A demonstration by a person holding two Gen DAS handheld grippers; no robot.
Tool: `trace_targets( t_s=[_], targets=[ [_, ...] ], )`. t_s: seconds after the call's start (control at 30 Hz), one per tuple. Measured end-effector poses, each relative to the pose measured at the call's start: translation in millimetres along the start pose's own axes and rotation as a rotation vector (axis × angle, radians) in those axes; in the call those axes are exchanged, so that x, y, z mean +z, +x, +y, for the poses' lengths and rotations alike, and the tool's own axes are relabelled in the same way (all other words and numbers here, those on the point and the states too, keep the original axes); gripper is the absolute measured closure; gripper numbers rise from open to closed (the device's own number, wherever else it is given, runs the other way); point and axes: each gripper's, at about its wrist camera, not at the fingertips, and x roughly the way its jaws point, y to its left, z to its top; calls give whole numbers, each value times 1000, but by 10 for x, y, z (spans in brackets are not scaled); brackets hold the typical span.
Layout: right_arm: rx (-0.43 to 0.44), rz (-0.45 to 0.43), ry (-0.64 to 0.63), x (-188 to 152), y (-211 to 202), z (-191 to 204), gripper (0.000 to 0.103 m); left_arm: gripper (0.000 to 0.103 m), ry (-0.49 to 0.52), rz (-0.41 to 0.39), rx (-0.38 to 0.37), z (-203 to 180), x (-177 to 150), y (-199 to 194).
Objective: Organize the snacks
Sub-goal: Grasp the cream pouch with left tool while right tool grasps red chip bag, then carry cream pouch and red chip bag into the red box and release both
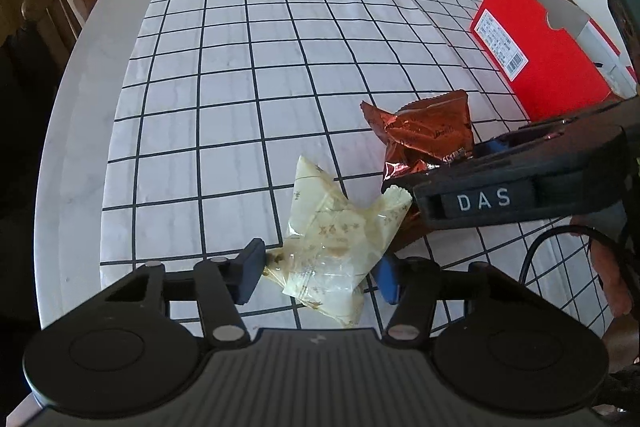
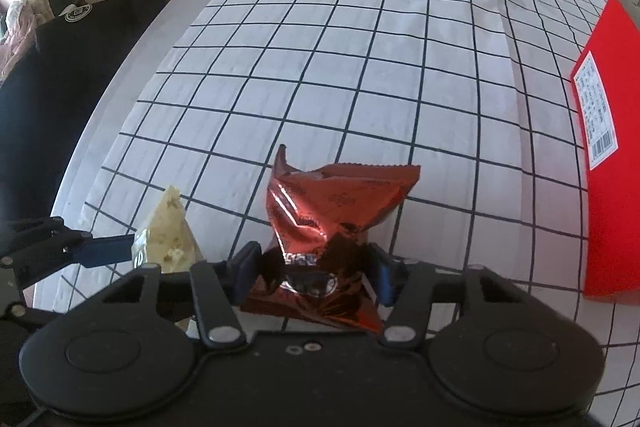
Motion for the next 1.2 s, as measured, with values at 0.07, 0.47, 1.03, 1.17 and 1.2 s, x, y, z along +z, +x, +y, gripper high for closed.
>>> trace_targets(
  t_s=[0.07, 0.47, 1.03, 1.17, 1.2],
  targets=[
    [3, -5, 11, -9, -17, -20, 52, 51, -5, 1, -3, 4, 4, -1],
    [16, -64, 59, -122, -241, -169, 63, 63, -45, 0, -2, -30, 19, -22],
    [83, -182, 157, -267, -1149, -712, 64, 63, -113, -51, -25, -447, 325, -499],
    [84, -229, 176, -266, -1428, -941, 64, 63, -100, -72, -28, -682, 498, -635],
    [81, -240, 181, -262, -1493, -1007, 64, 63, -94, -77, -31, -755, 545, -666]
  ],
)
